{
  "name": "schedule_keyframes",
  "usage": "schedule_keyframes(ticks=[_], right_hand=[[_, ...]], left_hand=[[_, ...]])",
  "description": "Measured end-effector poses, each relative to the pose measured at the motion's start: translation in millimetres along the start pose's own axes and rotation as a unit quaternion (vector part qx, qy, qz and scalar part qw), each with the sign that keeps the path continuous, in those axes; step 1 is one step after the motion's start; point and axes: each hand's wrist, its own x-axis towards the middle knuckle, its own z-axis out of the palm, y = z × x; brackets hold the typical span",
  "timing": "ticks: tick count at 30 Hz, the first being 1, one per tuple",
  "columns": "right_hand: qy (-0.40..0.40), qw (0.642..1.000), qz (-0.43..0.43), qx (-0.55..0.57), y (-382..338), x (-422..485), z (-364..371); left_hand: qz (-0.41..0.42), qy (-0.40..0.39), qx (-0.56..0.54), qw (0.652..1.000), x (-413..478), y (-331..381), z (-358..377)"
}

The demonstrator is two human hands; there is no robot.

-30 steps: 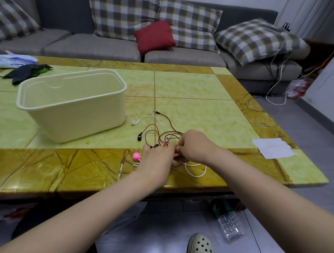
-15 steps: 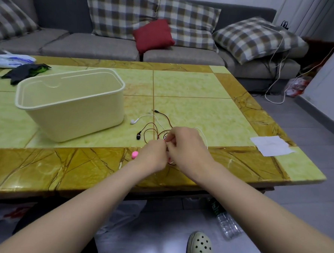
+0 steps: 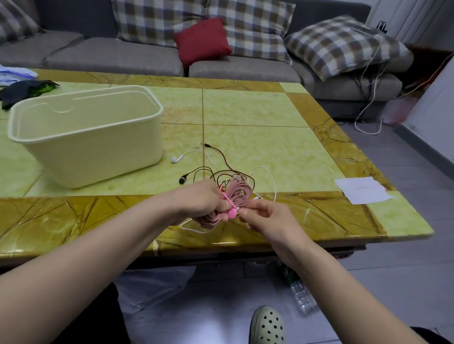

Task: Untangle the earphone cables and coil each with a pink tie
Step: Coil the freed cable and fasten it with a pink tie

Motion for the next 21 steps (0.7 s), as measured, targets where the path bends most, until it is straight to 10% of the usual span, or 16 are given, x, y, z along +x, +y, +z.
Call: schedule_keyframes(ticks=[9, 21], right_hand=[[-0.123, 0.992, -0.002, 0.008, 3.8, -3.9, -15.8], [-0.201, 0.931, -0.007, -0.304, -33.6, 17.7, -29.8]], left_hand=[[0.052, -0.146, 0.110, 0.982, -22.3, 10.6, -0.6], [0.066, -0.164, 0.324, 0.929, -10.7, 13.0, 45.1]])
